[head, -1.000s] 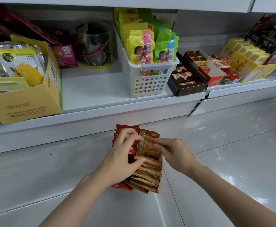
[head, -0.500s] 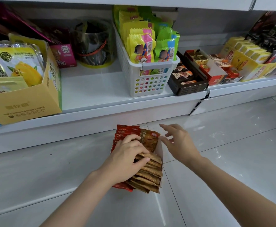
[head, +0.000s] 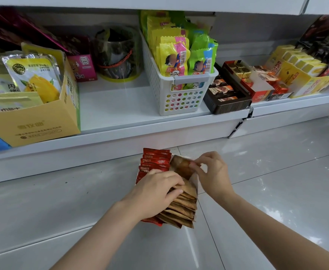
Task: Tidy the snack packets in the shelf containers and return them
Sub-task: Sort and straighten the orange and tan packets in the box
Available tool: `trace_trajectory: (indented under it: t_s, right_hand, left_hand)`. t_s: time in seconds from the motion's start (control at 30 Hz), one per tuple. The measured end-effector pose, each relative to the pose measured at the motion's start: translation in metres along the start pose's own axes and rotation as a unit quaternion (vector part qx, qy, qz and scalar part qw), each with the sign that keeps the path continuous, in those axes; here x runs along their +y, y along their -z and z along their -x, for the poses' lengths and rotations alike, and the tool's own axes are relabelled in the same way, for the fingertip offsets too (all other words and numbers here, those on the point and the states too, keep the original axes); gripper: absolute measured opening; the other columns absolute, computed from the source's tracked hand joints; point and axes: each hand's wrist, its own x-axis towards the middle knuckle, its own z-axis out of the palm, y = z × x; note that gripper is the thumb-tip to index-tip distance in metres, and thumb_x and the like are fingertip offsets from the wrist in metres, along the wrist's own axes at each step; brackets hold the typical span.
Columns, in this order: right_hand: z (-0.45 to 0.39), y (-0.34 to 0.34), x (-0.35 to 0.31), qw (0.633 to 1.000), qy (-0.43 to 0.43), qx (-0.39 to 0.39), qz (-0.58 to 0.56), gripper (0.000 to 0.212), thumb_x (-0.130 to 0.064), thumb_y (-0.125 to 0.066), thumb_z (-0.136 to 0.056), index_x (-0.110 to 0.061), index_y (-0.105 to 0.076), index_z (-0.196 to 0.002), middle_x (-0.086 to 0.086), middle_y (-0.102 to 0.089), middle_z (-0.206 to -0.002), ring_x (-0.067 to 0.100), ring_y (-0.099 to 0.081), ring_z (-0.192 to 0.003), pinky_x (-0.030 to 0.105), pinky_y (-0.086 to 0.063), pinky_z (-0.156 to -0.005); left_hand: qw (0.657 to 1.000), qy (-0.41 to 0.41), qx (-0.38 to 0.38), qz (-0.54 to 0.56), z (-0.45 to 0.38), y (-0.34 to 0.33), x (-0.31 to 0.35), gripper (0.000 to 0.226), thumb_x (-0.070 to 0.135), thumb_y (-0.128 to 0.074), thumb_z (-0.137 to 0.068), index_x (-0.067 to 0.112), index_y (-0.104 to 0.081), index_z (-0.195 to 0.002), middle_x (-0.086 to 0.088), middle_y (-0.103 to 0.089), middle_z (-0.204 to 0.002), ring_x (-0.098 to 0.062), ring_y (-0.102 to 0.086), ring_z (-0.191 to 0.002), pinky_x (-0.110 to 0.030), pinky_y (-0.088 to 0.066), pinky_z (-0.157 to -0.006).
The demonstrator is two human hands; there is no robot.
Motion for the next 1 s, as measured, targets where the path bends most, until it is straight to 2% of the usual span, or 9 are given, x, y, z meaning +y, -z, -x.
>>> trace_trajectory:
  t_s: [0.1,0.2,0.43,0.53,0.6,0.67,0.73,0.83,1.0]
  right_hand:
    - [-0.007,0.029,0.002,0.98,-0.07,0.091,-0.163,0.014,-0.026,-0.059,-0.099,-0.019,-0.065,-0.089,-0.002,-0.07,-0.09,0.018,-0.069,-0.09,0.034,-0.056,-0.082]
    - [-0.015,0.064,0.006,0.944,-0.117,0.139,-0.274,0.013,-0.022,-0.06,-0.099,-0.018,-0.06,-0.086,0.004,-0.075,-0.084,0.019,-0.075,-0.081,0.04,-0.062,-0.075]
    - [-0.01,0.085,0.001,0.935,-0.138,0.07,-0.319,0.014,-0.024,-0.07,-0.092,-0.012,-0.072,-0.085,0.004,-0.078,-0.08,0.015,-0.076,-0.074,0.023,-0.059,-0.061]
    - [-0.006,0.08,-0.002,0.919,-0.178,0.026,-0.352,0.018,-0.024,-0.067,-0.094,-0.008,-0.072,-0.086,0.005,-0.078,-0.081,0.019,-0.076,-0.077,0.028,-0.061,-0.065]
    - [-0.003,0.075,-0.006,0.912,-0.193,-0.009,-0.363,0.021,-0.025,-0.063,-0.096,-0.007,-0.073,-0.089,0.006,-0.078,-0.083,0.019,-0.076,-0.079,0.031,-0.061,-0.069]
    - [-0.001,0.069,-0.012,0.904,-0.195,-0.04,-0.378,0.021,-0.025,-0.06,-0.097,-0.01,-0.073,-0.091,0.005,-0.078,-0.084,0.018,-0.075,-0.079,0.028,-0.062,-0.068]
    - [0.0,0.064,-0.02,0.897,-0.195,-0.056,-0.393,0.019,-0.026,-0.06,-0.097,-0.013,-0.073,-0.091,0.006,-0.078,-0.085,0.016,-0.075,-0.079,0.027,-0.062,-0.068]
    - [-0.003,0.059,-0.031,0.889,-0.199,-0.072,-0.406,0.02,-0.026,-0.063,-0.094,-0.01,-0.074,-0.09,0.007,-0.078,-0.085,0.015,-0.075,-0.077,0.025,-0.061,-0.066]
    - [-0.007,0.058,-0.037,0.892,-0.193,-0.076,-0.403,0.023,-0.026,-0.068,-0.09,-0.004,-0.073,-0.092,0.008,-0.077,-0.084,0.017,-0.075,-0.076,0.025,-0.06,-0.063]
  left_hand:
    - [1.0,0.012,-0.003,0.013,-0.001,-0.001,0.0,0.028,0.038,-0.044,-0.104,0.031,-0.062,-0.125,0.021,-0.057,-0.124,0.002,-0.045,-0.111,-0.013,-0.017,-0.1]
    - [0.998,0.03,-0.003,0.053,-0.005,-0.002,0.001,0.025,0.034,-0.046,-0.104,0.027,-0.066,-0.118,0.019,-0.06,-0.113,0.0,-0.051,-0.106,-0.019,-0.033,-0.099]
    - [0.989,0.071,0.013,0.131,-0.019,-0.006,0.006,0.021,0.031,-0.045,-0.104,0.024,-0.063,-0.095,0.015,-0.055,-0.091,-0.004,-0.053,-0.089,-0.02,-0.042,-0.078]
    - [0.981,0.095,0.003,0.169,-0.017,-0.007,0.005,0.015,0.039,-0.051,-0.1,0.031,-0.061,-0.091,0.013,-0.059,-0.095,-0.003,-0.056,-0.092,-0.027,-0.047,-0.082]
    - [0.961,0.127,-0.009,0.247,-0.014,-0.002,0.006,0.019,0.055,-0.055,-0.094,0.04,-0.062,-0.1,0.019,-0.066,-0.103,0.001,-0.061,-0.099,-0.027,-0.048,-0.087]
    - [0.926,0.165,-0.028,0.338,-0.014,0.005,0.011,0.043,0.08,-0.046,-0.081,0.051,-0.059,-0.109,0.029,-0.066,-0.108,0.011,-0.06,-0.103,-0.023,-0.045,-0.088]
    - [0.897,0.186,-0.041,0.398,-0.015,0.011,0.014,0.042,0.087,-0.041,-0.077,0.062,-0.056,-0.107,0.039,-0.064,-0.109,0.019,-0.057,-0.102,-0.019,-0.04,-0.089]
    - [0.882,0.188,-0.049,0.43,-0.018,0.01,0.014,0.029,0.054,-0.058,-0.092,0.051,-0.054,-0.121,0.025,-0.067,-0.118,0.005,-0.063,-0.11,-0.029,-0.048,-0.099]
    - [0.879,0.156,-0.064,0.446,-0.013,0.011,0.01,0.048,0.026,-0.062,-0.097,0.058,-0.041,-0.128,0.028,-0.062,-0.127,0.005,-0.058,-0.119,-0.014,-0.049,-0.092]
